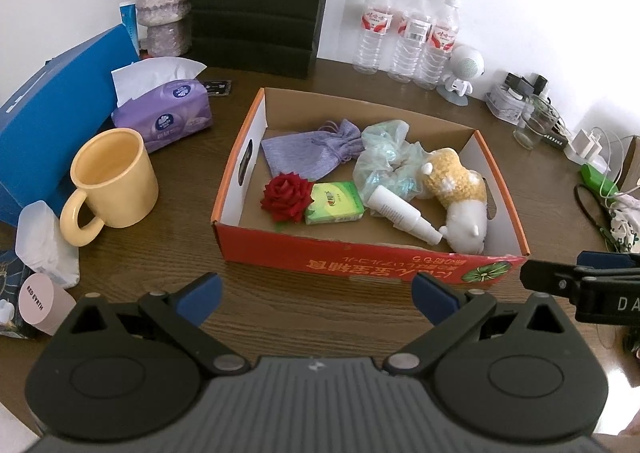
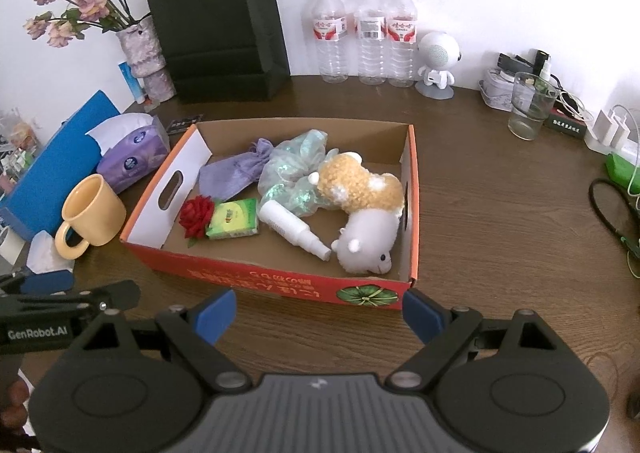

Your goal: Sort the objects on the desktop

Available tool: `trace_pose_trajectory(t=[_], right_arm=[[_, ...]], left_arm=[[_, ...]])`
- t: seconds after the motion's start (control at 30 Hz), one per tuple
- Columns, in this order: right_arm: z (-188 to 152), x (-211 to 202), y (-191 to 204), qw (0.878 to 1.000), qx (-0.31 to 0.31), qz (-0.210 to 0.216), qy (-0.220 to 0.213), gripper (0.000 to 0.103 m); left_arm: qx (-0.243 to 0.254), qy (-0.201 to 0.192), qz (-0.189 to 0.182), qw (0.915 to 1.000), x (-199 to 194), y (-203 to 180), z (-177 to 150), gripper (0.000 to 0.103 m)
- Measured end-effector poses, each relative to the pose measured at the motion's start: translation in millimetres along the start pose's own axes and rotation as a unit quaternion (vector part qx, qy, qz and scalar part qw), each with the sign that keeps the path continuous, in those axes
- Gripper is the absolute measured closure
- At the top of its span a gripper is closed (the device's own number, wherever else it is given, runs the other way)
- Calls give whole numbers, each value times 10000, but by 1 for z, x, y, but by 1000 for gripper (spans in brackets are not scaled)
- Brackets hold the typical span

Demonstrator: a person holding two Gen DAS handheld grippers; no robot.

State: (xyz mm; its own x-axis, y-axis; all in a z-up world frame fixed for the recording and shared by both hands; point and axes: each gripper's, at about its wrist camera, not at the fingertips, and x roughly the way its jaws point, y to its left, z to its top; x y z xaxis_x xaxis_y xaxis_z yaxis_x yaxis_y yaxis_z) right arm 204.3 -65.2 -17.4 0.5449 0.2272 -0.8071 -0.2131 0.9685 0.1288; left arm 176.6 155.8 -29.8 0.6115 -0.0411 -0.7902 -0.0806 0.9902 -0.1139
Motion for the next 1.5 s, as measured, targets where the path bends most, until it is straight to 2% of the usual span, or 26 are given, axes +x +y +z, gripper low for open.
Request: trace_pose_trajectory(t=[1.5], right_arm=[[0, 5, 1, 10000, -26, -4, 85, 13]], left_arm=[[-72, 85, -17, 9999, 5, 2, -1, 0]])
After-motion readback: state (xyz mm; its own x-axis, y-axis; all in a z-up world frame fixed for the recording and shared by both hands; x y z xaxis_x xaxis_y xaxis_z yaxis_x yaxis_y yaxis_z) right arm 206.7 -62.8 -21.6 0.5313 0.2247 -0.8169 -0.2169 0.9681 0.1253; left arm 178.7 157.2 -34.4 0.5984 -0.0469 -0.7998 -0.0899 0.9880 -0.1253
